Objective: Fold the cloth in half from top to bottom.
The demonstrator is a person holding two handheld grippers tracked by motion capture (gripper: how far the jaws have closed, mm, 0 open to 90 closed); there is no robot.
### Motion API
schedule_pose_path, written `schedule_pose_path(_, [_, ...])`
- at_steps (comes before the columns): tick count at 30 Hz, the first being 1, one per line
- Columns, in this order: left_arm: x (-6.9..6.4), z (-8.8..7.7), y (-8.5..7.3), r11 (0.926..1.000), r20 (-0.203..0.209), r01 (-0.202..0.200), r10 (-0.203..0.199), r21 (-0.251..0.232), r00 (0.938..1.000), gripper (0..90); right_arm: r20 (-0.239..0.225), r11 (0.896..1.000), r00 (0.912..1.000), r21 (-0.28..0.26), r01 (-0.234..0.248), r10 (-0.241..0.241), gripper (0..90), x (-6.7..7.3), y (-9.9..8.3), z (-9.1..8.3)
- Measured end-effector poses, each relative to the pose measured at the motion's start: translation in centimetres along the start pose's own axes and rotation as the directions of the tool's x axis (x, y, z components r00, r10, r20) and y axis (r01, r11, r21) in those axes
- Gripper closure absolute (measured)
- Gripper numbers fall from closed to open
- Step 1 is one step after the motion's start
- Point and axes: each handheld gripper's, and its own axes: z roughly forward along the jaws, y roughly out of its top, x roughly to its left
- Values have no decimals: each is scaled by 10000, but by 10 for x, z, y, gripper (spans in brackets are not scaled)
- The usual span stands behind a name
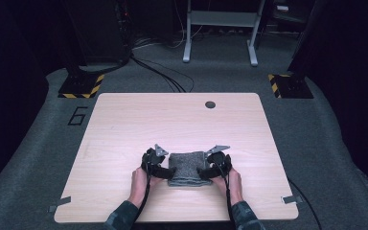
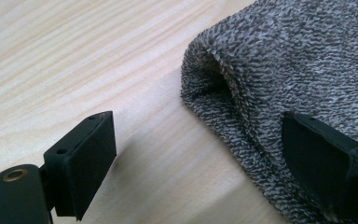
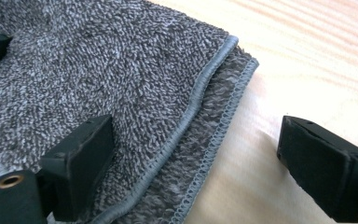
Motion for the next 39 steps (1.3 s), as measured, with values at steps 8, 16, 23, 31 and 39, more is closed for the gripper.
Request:
schedule_pose_path(8, [7, 1, -2, 9989, 204, 442, -439, -130, 9988, 97, 37, 9999, 9999, 1, -117, 117, 96, -1, 4, 4])
schedule_pose_path(16, [9, -18, -6, 9971, 304, 554, -539, -519, 9981, 85, -218, 9988, 9998, -492, -38, 28, 97, -4, -1, -11])
schedule_pose_path(23, [14, -45, -15, 9938, 36, 545, -544, -964, 9985, 82, -244, 9938, 9994, -1083, -255, 230, 97, -14, -13, -43])
schedule_pose_path(31, [31, -61, -36, 9946, -663, 607, -663, -836, 9956, 77, 295, 9858, 9959, -1478, -800, 853, 99, -40, -41, -78])
schedule_pose_path(39, [56, -68, -73, 9866, -1364, 1447, -1540, -759, 9786, 69, 1156, 9838, 9815, -1130, -1395, 1525, 98, -76, -84, -86])
